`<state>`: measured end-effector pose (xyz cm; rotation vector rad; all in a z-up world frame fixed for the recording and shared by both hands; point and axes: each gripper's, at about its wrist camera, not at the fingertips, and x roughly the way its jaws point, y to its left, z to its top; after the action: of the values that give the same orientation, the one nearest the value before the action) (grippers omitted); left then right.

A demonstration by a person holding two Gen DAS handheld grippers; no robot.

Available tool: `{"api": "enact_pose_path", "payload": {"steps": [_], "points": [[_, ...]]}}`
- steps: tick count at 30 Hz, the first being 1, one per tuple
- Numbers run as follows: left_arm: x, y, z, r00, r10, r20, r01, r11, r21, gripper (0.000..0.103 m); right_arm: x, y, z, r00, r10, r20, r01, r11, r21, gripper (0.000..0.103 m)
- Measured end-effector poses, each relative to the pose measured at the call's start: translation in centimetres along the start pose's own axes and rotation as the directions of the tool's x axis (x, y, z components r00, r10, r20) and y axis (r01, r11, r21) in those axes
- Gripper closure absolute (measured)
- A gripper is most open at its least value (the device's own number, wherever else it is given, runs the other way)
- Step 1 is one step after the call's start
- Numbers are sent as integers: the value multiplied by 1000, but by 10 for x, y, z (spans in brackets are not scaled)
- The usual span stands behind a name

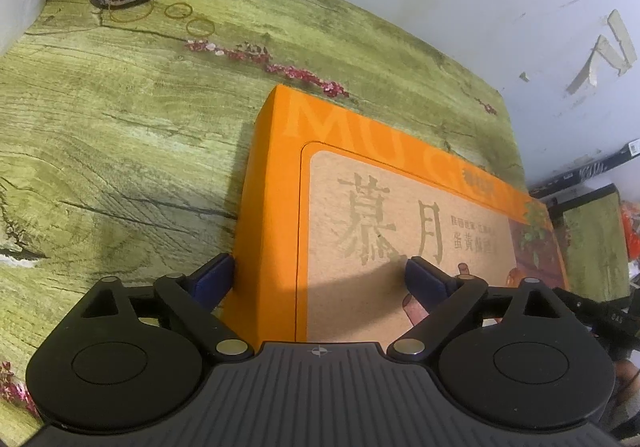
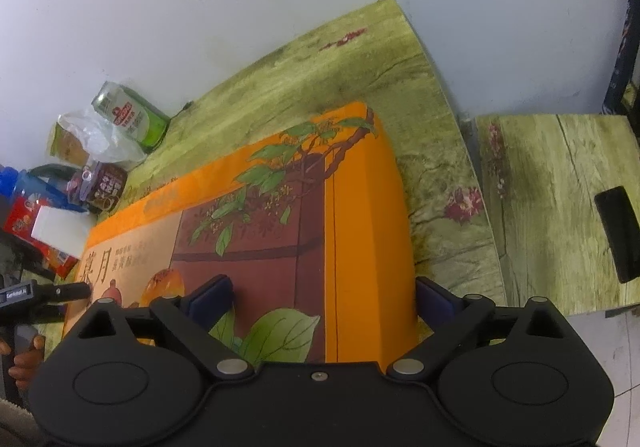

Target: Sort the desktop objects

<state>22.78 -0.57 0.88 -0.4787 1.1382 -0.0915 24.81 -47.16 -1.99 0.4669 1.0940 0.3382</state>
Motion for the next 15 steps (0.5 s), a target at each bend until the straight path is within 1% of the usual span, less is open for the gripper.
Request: {"api": "enact_pose_path", "payload": {"steps": [3,6,11,15], "points": [[3,-1,-1,1000,3,-13,-3,1000,6,3,6,-3,0,998,32,-62,-30,999,33,0],[6,-3,-2,1000,6,-26,-6,1000,12,2,8,-6,2,995,49,-91,-44,998,54,0],[11,-4,-3,999,9,-40,-8,1000,15,0,11,-2,10,988,46,-148,-44,999,17,0],[12,-3,-1,1000,9,-28,-9,1000,-2,0,12,0,12,987,46,-153,-45,999,10,0]]}}
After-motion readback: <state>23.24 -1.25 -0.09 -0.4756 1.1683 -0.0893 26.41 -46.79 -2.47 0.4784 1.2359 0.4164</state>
